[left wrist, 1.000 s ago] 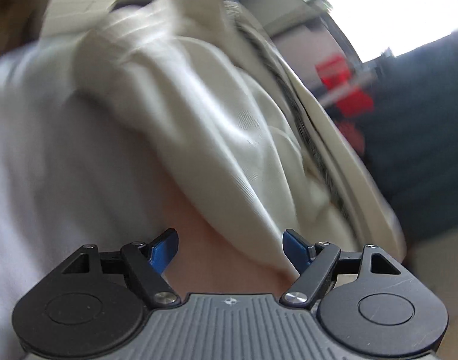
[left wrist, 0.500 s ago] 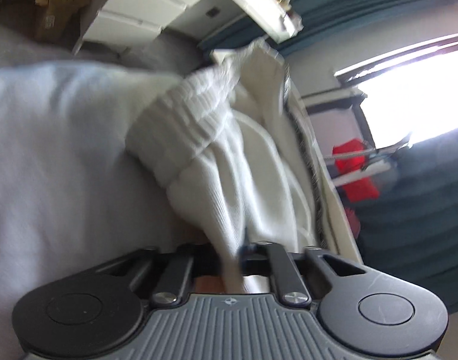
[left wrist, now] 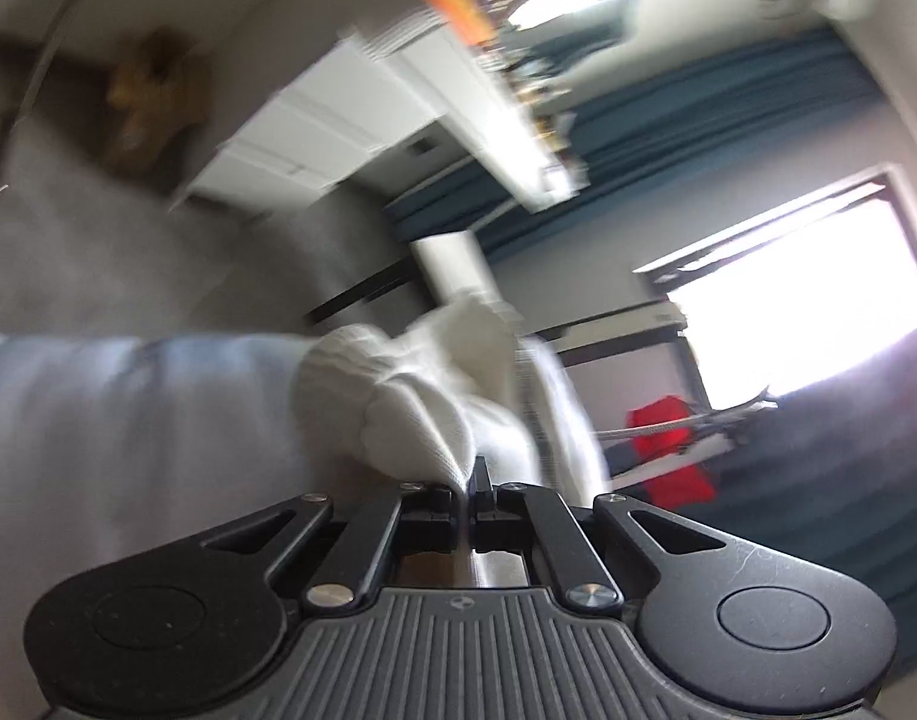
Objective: Fold clothes
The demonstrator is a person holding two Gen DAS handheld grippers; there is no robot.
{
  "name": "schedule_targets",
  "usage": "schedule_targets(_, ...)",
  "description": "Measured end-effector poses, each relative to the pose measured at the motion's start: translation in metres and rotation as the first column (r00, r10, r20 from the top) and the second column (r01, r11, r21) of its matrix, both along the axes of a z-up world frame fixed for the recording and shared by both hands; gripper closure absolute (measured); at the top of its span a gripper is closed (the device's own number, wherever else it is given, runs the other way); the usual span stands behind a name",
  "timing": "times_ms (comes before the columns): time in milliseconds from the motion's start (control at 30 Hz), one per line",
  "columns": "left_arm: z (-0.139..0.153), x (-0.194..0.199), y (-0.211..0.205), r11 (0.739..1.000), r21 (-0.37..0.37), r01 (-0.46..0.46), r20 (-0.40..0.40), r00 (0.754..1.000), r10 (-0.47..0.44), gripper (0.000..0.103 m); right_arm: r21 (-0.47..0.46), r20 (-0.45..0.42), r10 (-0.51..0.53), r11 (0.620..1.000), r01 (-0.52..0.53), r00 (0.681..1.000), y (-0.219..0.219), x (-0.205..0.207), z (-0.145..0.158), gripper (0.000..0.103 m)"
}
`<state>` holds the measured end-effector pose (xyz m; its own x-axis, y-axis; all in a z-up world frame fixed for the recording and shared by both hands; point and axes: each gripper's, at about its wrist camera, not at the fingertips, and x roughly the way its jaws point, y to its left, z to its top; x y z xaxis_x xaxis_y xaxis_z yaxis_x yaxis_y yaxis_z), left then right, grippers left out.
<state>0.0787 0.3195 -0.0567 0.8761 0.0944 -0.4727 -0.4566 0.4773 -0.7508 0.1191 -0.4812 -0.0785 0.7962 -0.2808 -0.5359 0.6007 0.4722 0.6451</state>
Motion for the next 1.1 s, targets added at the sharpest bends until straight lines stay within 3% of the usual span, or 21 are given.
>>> schedule_targets(100, -0.002, -0.008, 0.008, 1.000, 0.003, 0.008, -0.070, 0.997, -0.008, 0.099, 0.025, -0.079, -0.022, 0.999, 0.025, 0.997, -0.009, -0.013, -0.012, 0.098)
schedule_targets(267, -0.006, -0.021, 0.021, 1.000, 0.006, 0.021, -0.187, 0.982, -0.020, 0.091, 0.153, -0.196, -0.001, 0.988, 0.032, 0.981, -0.027, -0.017, -0.049, 0.098)
schedule_targets(367, -0.002, -0.022, 0.016, 0.999, 0.046, 0.026, -0.236, 0.972, -0.014, 0.082, 0.153, -0.197, 0.012, 0.988, 0.019, 0.980, -0.025, -0.016, -0.049, 0.097)
schedule_targets(633, 0.020, -0.011, -0.026, 0.971, 0.236, 0.042, -0.322, 0.946, 0.038, 0.018, -0.020, -0.265, 0.053, 0.998, -0.060, 0.963, -0.003, -0.002, -0.025, 0.090)
schedule_targets(667, 0.024, -0.011, -0.032, 0.962, 0.269, 0.043, -0.321, 0.946, 0.047, 0.017, -0.035, -0.272, 0.057, 0.997, -0.069, 0.961, -0.002, -0.001, -0.022, 0.087)
schedule_targets(700, 0.030, -0.010, -0.038, 0.951, 0.306, 0.044, -0.315, 0.947, 0.058, 0.014, -0.056, -0.275, 0.059, 0.995, -0.077, 0.960, 0.000, 0.000, -0.019, 0.070)
schedule_targets(733, 0.036, -0.010, -0.044, 0.938, 0.343, 0.044, -0.309, 0.949, 0.068, 0.012, -0.083, -0.273, 0.058, 0.993, -0.084, 0.960, 0.002, 0.000, -0.015, 0.043)
schedule_targets(800, 0.045, -0.009, -0.058, 0.920, 0.387, 0.067, -0.279, 0.959, 0.047, 0.012, -0.156, -0.250, 0.058, 0.983, -0.100, 0.966, 0.011, -0.001, -0.003, 0.021)
schedule_targets(1000, 0.060, 0.001, -0.125, 0.808, 0.560, 0.184, -0.214, 0.974, -0.074, 0.010, -0.350, -0.169, 0.103, 0.924, -0.157, 0.980, 0.045, -0.003, 0.032, 0.021)
schedule_targets(1100, 0.049, 0.012, -0.154, 0.786, 0.542, 0.297, -0.205, 0.954, -0.219, 0.008, -0.383, -0.137, 0.178, 0.898, -0.218, 0.974, 0.070, -0.003, 0.043, 0.021)
